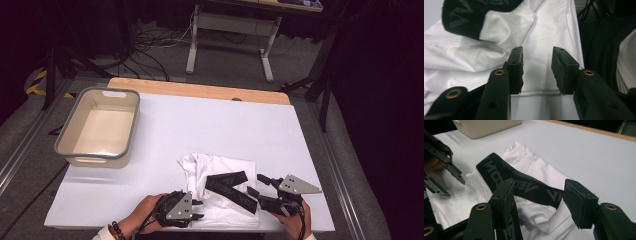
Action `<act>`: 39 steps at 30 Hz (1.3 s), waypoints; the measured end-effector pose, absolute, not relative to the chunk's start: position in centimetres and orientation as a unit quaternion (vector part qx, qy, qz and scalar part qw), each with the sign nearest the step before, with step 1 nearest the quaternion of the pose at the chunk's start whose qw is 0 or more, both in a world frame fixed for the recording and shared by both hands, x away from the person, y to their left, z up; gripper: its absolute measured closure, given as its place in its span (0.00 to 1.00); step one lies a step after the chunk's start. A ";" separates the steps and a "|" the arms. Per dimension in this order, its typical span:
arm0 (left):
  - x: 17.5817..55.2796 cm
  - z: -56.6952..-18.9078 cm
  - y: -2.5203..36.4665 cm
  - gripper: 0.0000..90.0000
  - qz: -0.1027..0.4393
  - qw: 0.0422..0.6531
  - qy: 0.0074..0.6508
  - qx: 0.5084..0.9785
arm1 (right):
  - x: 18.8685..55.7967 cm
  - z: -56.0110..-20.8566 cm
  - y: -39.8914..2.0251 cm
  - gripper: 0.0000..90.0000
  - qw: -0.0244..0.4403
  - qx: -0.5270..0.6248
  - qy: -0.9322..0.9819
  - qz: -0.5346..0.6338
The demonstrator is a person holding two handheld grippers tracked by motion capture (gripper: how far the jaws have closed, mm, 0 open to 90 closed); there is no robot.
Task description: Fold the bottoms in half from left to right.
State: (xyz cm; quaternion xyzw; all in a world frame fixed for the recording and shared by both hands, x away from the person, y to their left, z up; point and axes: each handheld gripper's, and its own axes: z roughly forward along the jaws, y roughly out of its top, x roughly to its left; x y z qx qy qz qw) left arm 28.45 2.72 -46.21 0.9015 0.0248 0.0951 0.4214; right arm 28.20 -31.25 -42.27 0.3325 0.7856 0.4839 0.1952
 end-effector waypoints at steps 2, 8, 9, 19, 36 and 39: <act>29.1 -46.0 2.9 0.61 0.082 0.433 0.058 0.896 | 29.1 -42.8 -31.1 0.50 0.180 0.344 0.794 0.468; 30.5 -44.8 3.2 0.51 0.089 0.459 0.106 0.877 | 32.1 -43.8 -30.6 0.55 0.144 0.375 0.805 0.436; 30.7 -44.7 3.3 0.51 0.087 0.461 0.111 0.876 | 32.5 -43.9 -30.4 0.55 0.139 0.382 0.805 0.431; 31.7 -44.7 5.0 0.49 0.113 0.462 0.148 0.867 | 34.4 -45.1 -29.0 0.71 0.117 0.390 0.826 0.391; 33.6 -43.9 4.2 0.51 0.136 0.460 0.183 0.858 | 28.9 -41.5 -29.1 0.93 0.096 0.244 0.829 0.493; 33.8 -44.0 3.4 0.51 0.135 0.455 0.185 0.861 | 27.7 -41.6 -29.1 0.93 0.088 0.228 0.834 0.495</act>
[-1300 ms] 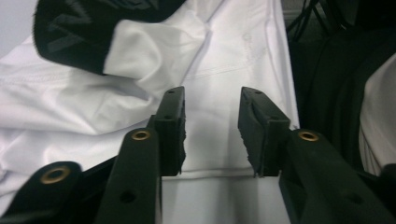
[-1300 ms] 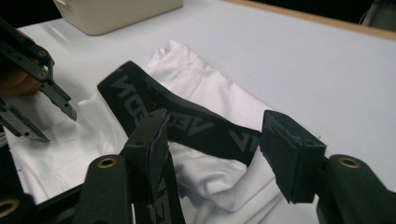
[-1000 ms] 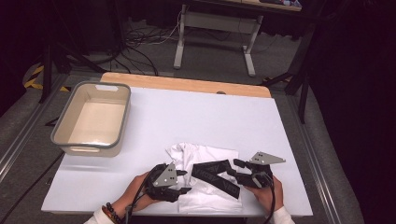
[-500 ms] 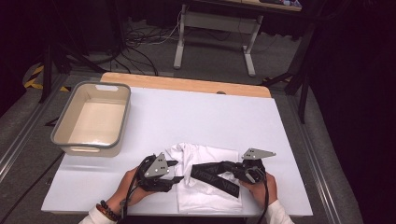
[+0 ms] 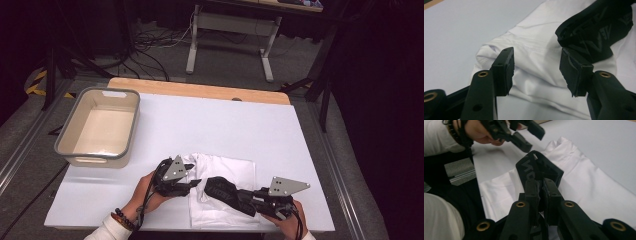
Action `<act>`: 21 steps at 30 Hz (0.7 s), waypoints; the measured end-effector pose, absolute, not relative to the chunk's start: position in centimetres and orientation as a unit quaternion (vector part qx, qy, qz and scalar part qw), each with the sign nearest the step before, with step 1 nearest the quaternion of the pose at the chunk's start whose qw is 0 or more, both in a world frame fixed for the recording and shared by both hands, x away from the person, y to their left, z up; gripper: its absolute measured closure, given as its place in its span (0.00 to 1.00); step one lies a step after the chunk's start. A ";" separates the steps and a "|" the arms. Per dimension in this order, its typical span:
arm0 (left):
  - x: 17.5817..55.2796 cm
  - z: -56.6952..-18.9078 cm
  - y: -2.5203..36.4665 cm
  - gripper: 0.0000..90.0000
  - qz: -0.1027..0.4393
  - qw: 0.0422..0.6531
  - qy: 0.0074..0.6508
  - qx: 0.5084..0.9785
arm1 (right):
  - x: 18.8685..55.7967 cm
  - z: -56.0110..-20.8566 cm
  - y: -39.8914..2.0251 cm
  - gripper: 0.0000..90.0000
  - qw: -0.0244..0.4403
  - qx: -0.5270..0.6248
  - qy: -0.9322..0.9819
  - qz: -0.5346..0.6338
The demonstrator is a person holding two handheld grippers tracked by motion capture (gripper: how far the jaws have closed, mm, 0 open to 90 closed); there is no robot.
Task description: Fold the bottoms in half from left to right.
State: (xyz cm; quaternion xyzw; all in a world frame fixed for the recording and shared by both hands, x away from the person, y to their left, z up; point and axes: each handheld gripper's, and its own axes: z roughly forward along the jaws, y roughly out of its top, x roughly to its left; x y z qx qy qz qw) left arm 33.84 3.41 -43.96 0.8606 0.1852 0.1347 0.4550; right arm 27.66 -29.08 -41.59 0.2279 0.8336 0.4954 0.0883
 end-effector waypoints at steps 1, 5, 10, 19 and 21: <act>34.0 -44.0 3.2 0.51 0.133 0.455 0.184 0.861 | 27.0 -41.7 -29.2 0.93 0.080 0.218 0.834 0.500; 34.3 -44.0 2.1 0.50 0.127 0.451 0.185 0.864 | 26.2 -41.8 -29.4 0.93 0.073 0.203 0.841 0.496; 33.3 -43.9 0.7 0.49 0.133 0.428 0.141 0.883 | 25.1 -42.3 -29.3 0.92 0.063 0.179 0.854 0.484; 31.3 -43.8 0.4 0.46 0.115 0.425 0.108 0.891 | 24.1 -42.8 -29.3 0.75 0.070 0.175 0.868 0.460; 30.4 -43.7 0.5 0.45 0.108 0.428 0.097 0.892 | 24.2 -42.7 -29.6 0.61 0.089 0.191 0.863 0.459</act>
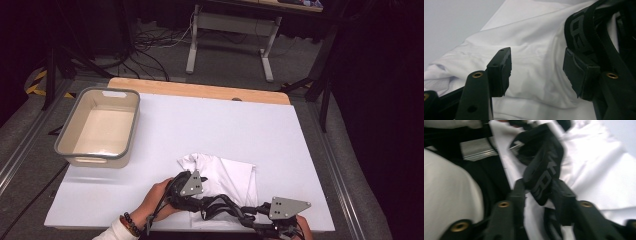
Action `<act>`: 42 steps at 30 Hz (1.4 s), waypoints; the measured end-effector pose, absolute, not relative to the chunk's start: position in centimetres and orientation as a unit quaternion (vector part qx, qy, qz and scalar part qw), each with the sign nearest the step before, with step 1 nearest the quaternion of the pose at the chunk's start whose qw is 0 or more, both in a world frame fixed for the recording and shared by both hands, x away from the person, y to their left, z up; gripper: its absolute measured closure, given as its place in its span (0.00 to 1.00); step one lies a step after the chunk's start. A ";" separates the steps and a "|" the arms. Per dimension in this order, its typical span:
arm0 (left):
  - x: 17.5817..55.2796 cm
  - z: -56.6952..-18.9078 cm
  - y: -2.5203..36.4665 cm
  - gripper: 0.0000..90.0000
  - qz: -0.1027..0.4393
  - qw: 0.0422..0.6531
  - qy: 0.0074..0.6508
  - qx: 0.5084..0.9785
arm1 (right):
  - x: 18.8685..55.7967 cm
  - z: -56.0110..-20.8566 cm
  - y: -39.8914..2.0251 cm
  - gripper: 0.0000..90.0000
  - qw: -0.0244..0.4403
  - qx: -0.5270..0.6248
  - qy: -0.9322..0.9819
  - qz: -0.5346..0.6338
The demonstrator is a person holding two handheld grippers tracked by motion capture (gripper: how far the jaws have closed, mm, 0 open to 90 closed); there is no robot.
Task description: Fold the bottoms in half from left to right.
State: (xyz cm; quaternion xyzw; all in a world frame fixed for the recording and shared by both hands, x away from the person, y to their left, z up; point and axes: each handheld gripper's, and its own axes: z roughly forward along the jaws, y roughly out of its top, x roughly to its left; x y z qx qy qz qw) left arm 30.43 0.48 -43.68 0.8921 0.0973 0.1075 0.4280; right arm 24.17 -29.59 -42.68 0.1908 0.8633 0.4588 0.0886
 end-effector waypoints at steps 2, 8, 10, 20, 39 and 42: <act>29.7 -43.7 0.4 0.46 0.102 0.427 0.081 0.895 | 24.6 -42.4 -30.1 0.62 0.109 0.215 0.857 0.457; 27.7 -44.6 -0.5 0.48 0.091 0.404 0.037 0.909 | 26.8 -41.7 -31.2 0.59 0.159 0.290 0.829 0.452; 27.4 -44.9 -0.7 0.48 0.089 0.397 0.034 0.913 | 27.9 -41.8 -31.1 0.59 0.163 0.301 0.829 0.442; 27.4 -45.0 0.0 0.47 0.090 0.404 0.038 0.909 | 35.8 -44.7 -30.1 0.58 0.166 0.376 0.834 0.367; 36.4 -44.1 4.9 0.41 0.166 0.420 0.217 0.866 | 37.1 -43.7 -31.0 0.99 0.229 0.374 0.816 0.377; 38.0 -44.7 4.4 0.42 0.179 0.404 0.231 0.867 | 37.3 -43.7 -31.1 1.00 0.243 0.382 0.810 0.372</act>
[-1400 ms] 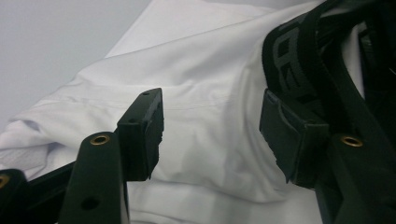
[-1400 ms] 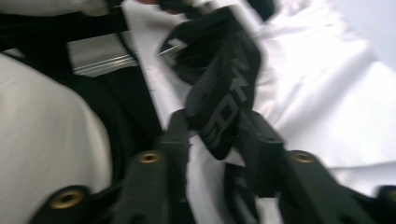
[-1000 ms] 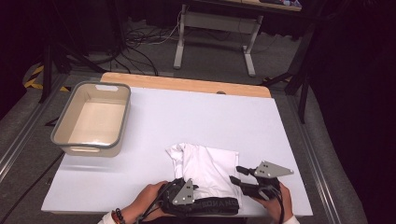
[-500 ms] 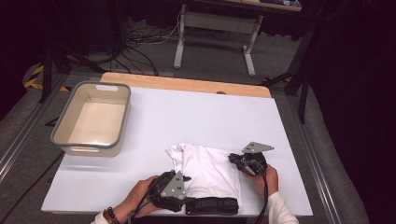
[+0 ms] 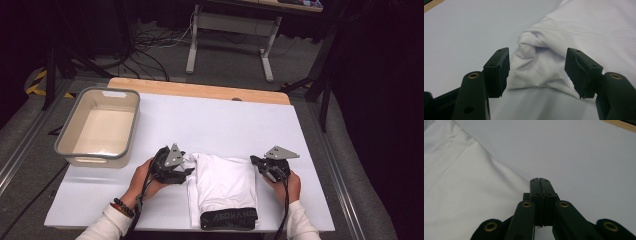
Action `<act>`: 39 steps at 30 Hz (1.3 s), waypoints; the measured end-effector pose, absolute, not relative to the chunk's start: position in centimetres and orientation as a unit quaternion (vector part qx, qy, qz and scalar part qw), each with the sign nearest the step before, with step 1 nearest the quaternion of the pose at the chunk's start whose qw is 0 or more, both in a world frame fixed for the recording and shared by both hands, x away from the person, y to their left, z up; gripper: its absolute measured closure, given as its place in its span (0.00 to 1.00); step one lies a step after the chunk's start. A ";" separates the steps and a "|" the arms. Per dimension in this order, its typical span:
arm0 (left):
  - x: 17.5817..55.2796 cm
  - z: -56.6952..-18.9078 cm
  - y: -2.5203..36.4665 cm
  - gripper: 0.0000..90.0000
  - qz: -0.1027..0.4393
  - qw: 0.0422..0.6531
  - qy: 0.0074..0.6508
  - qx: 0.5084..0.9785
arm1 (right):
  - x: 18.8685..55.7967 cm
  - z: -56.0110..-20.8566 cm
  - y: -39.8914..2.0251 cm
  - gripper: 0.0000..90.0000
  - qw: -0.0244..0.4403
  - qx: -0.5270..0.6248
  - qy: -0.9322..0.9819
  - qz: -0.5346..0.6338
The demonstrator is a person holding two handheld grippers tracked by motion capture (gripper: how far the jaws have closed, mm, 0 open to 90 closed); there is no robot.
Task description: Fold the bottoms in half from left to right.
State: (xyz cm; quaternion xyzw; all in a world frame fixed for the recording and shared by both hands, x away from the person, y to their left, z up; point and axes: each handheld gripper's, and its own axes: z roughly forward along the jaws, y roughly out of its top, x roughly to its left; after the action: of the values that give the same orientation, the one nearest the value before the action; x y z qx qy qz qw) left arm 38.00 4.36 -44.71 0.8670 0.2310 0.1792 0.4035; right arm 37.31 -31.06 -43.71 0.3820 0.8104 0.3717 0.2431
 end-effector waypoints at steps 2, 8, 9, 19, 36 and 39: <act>38.8 -45.0 4.0 0.44 0.187 0.395 0.239 0.867 | 37.5 -43.8 -31.3 0.98 0.239 0.390 0.808 0.371; 40.3 -46.1 3.2 0.47 0.190 0.361 0.255 0.877 | 37.8 -44.2 -30.9 0.63 0.205 0.382 0.811 0.393; 40.4 -46.2 3.3 0.49 0.187 0.364 0.259 0.875 | 38.1 -44.5 -30.8 0.55 0.199 0.388 0.811 0.390; 40.5 -46.2 4.4 0.83 0.192 0.354 0.267 0.875 | 39.5 -45.3 -30.7 0.67 0.156 0.413 0.819 0.367; 40.7 -45.6 6.0 0.79 0.186 0.393 0.297 0.850 | 38.1 -44.3 -31.6 0.75 0.198 0.406 0.796 0.403; 40.7 -45.7 5.3 0.59 0.170 0.394 0.286 0.857 | 38.2 -44.5 -31.9 0.58 0.181 0.415 0.791 0.411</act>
State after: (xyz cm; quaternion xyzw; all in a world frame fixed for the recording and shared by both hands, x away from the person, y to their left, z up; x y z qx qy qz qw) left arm 40.65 5.27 -45.73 0.8565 0.2863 0.1704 0.3942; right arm 38.22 -31.93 -44.53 0.4151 0.7909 0.4113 0.1815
